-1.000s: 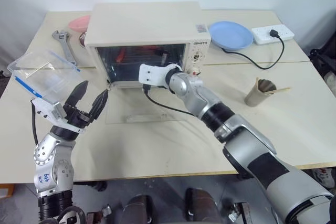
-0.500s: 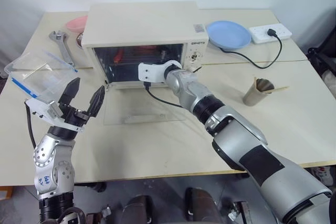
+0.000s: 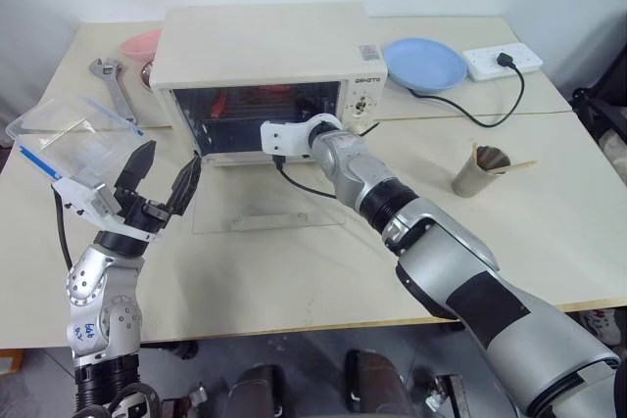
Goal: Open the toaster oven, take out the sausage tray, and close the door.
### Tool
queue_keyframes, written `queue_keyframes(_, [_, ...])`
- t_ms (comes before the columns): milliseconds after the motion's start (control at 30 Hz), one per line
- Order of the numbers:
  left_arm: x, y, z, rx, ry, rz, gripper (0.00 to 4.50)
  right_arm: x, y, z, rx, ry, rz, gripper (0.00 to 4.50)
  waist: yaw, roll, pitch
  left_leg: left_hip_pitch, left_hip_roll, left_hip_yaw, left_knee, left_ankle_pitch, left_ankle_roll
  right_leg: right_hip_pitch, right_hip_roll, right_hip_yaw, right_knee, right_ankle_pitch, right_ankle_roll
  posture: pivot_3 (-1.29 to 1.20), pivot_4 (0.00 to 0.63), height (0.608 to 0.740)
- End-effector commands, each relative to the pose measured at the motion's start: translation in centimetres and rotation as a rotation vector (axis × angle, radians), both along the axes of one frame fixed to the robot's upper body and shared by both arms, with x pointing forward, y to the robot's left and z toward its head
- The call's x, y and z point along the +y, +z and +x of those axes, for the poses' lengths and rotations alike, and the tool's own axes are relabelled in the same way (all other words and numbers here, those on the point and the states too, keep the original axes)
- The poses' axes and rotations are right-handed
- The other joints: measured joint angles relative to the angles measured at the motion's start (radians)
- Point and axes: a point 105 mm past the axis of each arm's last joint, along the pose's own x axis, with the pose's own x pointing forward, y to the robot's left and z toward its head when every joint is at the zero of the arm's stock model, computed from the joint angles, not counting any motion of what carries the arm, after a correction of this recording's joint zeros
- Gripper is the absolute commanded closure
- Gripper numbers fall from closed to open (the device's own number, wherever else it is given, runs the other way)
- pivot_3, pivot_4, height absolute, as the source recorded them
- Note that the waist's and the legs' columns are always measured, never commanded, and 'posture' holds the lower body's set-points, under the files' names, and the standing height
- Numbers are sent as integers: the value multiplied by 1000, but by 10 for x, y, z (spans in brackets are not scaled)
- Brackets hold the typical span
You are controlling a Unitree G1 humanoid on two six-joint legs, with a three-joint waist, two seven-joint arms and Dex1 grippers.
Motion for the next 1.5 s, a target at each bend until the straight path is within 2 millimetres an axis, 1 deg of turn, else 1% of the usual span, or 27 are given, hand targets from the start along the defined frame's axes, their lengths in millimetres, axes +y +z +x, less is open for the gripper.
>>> queue_keyframes(33, [0,10,-4,-38,-8,16,0,3,10,-1,-33,12,22,4411,0,0,0,0,0,0,0,0,0,0,0,0,0,0,0,0,150,740])
queue_keyframes(167, [-2,9,-3,-31,-20,18,0,4,10,-2,-34,16,24,4460,0,0,0,0,0,0,0,0,0,0,0,0,0,0,0,0,150,740])
queue_keyframes(267, [-2,11,1,-23,-35,24,0,8,14,-6,-65,55,24,4460,0,0,0,0,0,0,0,0,0,0,0,0,0,0,0,0,150,740])
queue_keyframes(433, [-2,15,6,-25,-39,22,0,4,13,-13,-99,82,13,4460,2,0,0,0,0,0,-1,0,0,0,0,0,-1,0,0,0,150,740])
queue_keyframes(567, [-5,14,10,-13,-56,25,0,2,5,-21,-110,110,3,4460,2,0,0,0,0,-1,-2,0,0,0,0,-1,-1,0,0,0,150,740])
queue_keyframes(733, [-5,16,15,-13,-67,31,0,1,7,-34,-132,136,22,4460,3,0,0,0,-1,0,-2,0,0,0,0,-1,-1,0,0,0,150,740])
queue_keyframes(1033, [-3,20,26,-18,-99,59,0,-8,13,-55,-160,188,37,4460,6,0,0,0,-4,0,-2,0,0,0,0,0,-1,0,0,0,150,740])
queue_keyframes(1167, [-2,23,35,-22,-121,77,0,-9,12,-66,-160,228,22,4460,6,0,0,0,-5,0,-2,0,0,0,0,-1,-2,0,0,0,150,740])
queue_keyframes(1267, [0,27,44,-30,-129,90,0,-15,11,-72,-168,245,7,4460,8,0,0,0,-5,0,-1,0,0,0,0,-1,-2,0,0,0,150,740])
queue_keyframes(1500, [3,31,52,-39,-148,111,0,-23,9,-84,-176,255,2,4460,16,0,0,-1,-5,0,-2,0,0,0,0,-1,-2,0,0,0,150,740])
